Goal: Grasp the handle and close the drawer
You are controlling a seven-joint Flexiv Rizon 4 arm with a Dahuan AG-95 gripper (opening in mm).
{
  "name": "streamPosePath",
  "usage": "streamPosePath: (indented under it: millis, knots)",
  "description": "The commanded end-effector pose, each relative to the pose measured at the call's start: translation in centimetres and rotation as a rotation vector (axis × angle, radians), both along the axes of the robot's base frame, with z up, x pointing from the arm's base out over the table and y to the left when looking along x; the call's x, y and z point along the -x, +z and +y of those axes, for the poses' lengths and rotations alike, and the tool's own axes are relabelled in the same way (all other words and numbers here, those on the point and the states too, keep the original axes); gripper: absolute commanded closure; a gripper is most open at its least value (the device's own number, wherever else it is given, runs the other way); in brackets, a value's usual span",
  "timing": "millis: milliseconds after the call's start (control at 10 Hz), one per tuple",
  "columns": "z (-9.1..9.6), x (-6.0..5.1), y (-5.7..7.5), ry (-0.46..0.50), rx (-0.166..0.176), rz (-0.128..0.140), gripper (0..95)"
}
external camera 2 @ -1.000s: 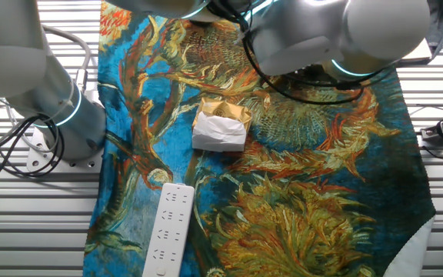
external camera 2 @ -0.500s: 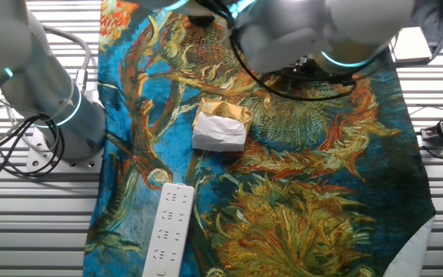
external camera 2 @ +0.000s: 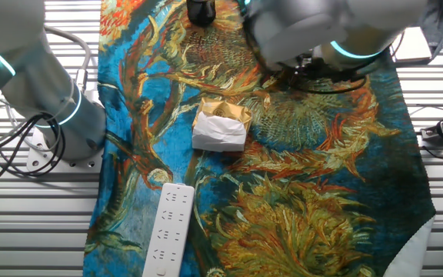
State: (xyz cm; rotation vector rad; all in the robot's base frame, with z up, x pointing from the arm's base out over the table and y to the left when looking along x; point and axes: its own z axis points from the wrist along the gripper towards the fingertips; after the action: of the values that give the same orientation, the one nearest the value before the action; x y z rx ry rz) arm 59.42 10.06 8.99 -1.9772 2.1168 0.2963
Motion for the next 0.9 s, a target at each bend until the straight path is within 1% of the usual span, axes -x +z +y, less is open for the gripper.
streamPosePath:
  millis: [100,200,300,400,500,600,700,900]
  knots:
    - [0.0,0.0,-0.1,0.058,0.007,0.019,38.0]
    - [0.0,0.0,-0.1,0.062,0.001,0.019,38.0]
    - [0.0,0.1,-0.1,0.062,-0.018,0.029,38.0]
    - [0.2,0.7,-0.6,0.065,-0.052,0.048,38.0]
    - [0.3,1.0,-0.7,0.059,-0.065,0.058,38.0]
    - [0.3,1.3,-0.8,0.053,-0.088,0.082,38.0]
    - [0.4,1.7,-0.9,0.048,-0.108,0.091,38.0]
    - [1.0,1.9,-1.5,0.039,-0.11,0.095,38.0]
